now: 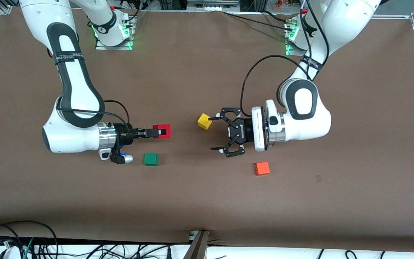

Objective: Pass red block to right arm, stack on blue
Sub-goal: 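Move the red cube over the blue cube while the left gripper withdraws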

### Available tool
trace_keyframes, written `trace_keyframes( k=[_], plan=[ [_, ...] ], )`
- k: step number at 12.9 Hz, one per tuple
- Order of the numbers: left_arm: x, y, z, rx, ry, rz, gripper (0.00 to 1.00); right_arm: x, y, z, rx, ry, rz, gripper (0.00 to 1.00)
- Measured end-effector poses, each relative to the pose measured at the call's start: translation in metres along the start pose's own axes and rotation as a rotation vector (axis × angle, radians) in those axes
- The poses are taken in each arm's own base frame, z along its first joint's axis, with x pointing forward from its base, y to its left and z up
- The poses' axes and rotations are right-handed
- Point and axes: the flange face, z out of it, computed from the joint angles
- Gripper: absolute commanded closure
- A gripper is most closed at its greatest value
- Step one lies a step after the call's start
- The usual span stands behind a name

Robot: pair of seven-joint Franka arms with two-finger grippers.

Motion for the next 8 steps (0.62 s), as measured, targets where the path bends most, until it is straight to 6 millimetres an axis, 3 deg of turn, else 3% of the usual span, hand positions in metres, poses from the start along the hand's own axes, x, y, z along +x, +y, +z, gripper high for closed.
trace_keyframes(
  k=[4, 8],
  plan=[
    [0.013, 0.011, 0.0, -0.023, -0.137, -0.061, 0.0, 0.005, 0.047, -0.041, -0.358, 0.025, -0.12, 0.85],
    [0.027, 0.029, -0.001, -0.051, -0.355, -0.111, 0.0, 0.005, 0.071, -0.067, -0.642, 0.011, -0.169, 0.85]
  ],
)
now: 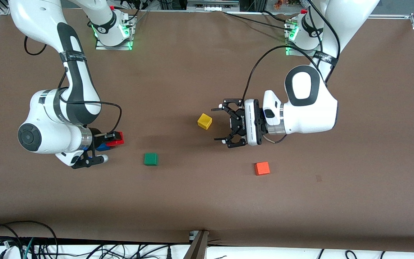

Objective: Pass red block to right arm, stack on blue
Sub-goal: 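Move the red cube over the blue cube while the left gripper withdraws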

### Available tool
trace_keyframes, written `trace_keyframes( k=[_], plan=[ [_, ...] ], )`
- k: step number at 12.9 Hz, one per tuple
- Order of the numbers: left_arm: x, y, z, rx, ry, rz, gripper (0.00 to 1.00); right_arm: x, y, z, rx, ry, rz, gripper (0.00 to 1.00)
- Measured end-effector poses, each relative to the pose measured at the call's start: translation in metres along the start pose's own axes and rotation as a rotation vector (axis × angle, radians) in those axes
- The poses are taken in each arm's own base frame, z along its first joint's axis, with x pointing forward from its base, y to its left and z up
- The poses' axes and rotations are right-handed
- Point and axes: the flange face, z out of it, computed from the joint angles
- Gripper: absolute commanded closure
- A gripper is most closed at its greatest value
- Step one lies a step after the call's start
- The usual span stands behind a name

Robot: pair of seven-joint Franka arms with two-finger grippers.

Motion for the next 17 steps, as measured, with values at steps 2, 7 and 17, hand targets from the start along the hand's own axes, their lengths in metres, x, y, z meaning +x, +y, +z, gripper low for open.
trace_keyframes(
  k=[2, 7, 17],
  plan=[
    [-0.004, 0.01, -0.001, -0.038, -0.144, -0.04, 0.0, 0.0, 0.014, 0.0, -0.082, 0.005, -0.008, 0.85],
    [-0.03, 0.023, -0.018, -0.06, -0.495, -0.207, 0.0, -0.013, 0.043, 0.022, -0.169, 0.11, -0.005, 0.85],
    [-0.01, 0.033, -0.2, 0.404, -0.967, -0.394, 0.0, -0.036, 0.061, 0.065, -0.189, 0.175, 0.008, 0.85]
  ],
)
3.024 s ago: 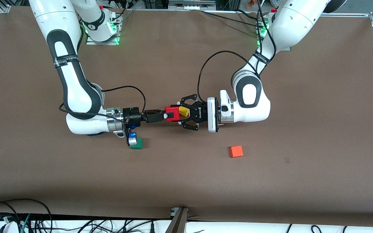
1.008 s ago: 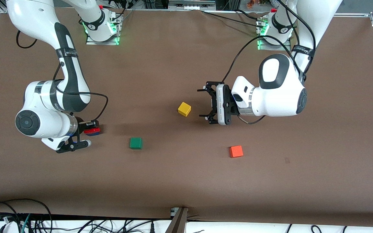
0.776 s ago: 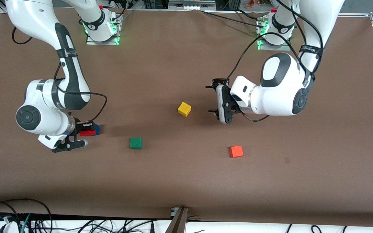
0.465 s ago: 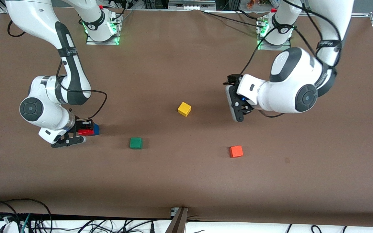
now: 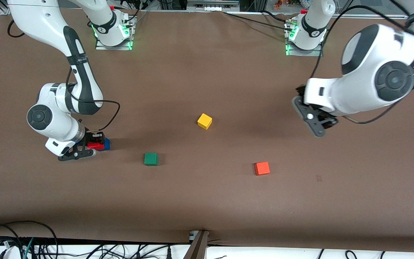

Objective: Pass red block to right arm, stack on blue
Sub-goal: 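Move the red cube over the blue cube while the left gripper withdraws, then lower the red cube onto the blue cube and open the right gripper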

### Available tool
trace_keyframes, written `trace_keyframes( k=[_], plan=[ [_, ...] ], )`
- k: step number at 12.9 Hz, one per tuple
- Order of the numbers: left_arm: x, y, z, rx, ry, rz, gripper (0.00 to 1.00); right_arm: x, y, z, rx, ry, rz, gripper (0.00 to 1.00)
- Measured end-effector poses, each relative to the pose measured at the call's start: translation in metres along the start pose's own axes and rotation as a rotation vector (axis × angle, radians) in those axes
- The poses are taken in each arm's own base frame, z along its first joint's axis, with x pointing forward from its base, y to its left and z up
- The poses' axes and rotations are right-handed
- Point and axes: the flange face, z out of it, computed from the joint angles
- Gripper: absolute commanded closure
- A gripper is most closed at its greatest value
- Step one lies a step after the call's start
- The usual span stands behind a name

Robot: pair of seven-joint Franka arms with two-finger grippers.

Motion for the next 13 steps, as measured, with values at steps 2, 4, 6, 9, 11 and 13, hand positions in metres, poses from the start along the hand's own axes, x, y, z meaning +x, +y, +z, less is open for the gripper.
trace_keyframes(
  k=[2, 4, 6, 9, 11, 13],
  plan=[
    [-0.03, -0.033, -0.011, 0.03, -0.005, -0.079, 0.0, -0.004, -0.001, 0.002, 0.0, 0.009, 0.0, 0.85],
    [-0.058, -0.056, -0.019, 0.042, -0.001, -0.163, 0.0, -0.011, -0.001, 0.006, 0.001, 0.013, 0.001, 0.85],
    [-0.083, -0.058, -0.039, 0.082, 0.04, -0.32, 0.0, -0.015, -0.002, 0.007, 0.003, 0.011, 0.0, 0.85],
    [-0.121, -0.03, -0.057, 0.13, 0.119, -0.648, 0.0, -0.019, -0.002, 0.006, 0.006, 0.009, 0.001, 0.84],
    [-0.159, -0.02, -0.058, 0.129, 0.133, -0.793, 0.0, -0.019, -0.002, 0.005, 0.006, 0.011, 0.001, 0.84],
    [-0.195, -0.022, -0.063, 0.143, 0.171, -0.868, 0.0, -0.019, -0.002, 0.005, 0.004, 0.018, 0.001, 0.84]
  ],
)
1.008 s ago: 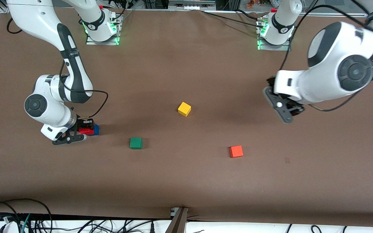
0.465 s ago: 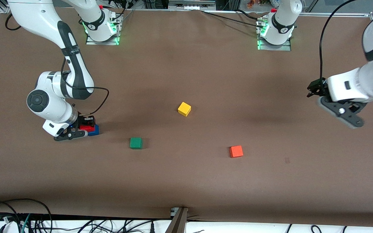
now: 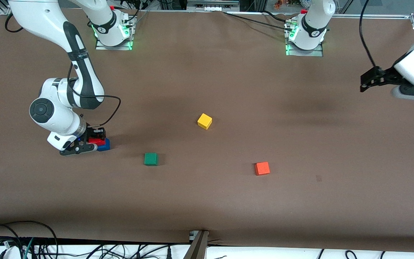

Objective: Pass red block to right arm, stack on blue
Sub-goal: 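Lower the red cube onto the blue cube and open the right gripper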

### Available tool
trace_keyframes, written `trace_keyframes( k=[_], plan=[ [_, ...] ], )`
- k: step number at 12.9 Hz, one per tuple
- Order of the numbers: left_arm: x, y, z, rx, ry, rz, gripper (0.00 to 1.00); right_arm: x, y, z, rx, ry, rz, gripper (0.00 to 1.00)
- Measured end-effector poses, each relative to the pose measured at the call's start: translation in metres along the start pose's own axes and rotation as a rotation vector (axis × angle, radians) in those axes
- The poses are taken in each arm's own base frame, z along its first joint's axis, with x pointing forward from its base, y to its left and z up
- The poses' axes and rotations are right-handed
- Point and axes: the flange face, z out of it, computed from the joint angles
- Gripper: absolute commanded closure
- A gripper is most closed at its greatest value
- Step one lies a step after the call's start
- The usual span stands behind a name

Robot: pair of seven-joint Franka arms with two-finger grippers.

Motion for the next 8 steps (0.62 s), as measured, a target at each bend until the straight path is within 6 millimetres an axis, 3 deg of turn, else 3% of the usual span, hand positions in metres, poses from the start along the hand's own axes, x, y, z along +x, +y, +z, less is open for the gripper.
trace_keyframes(
  k=[2, 4, 8],
  plan=[
    [-0.012, -0.01, -0.012, 0.004, 0.027, -0.032, 0.0, 0.0, 0.0, 0.0, -0.001, 0.005, 0.003, 0.85],
    [-0.016, -0.007, -0.018, 0.005, 0.038, -0.057, 0.0, 0.0, 0.0, 0.0, -0.001, 0.007, 0.018, 0.85],
    [-0.007, 0.018, -0.022, 0.003, 0.063, -0.085, 0.0, -0.001, 0.0, 0.001, -0.001, 0.005, 0.026, 0.84]
  ],
)
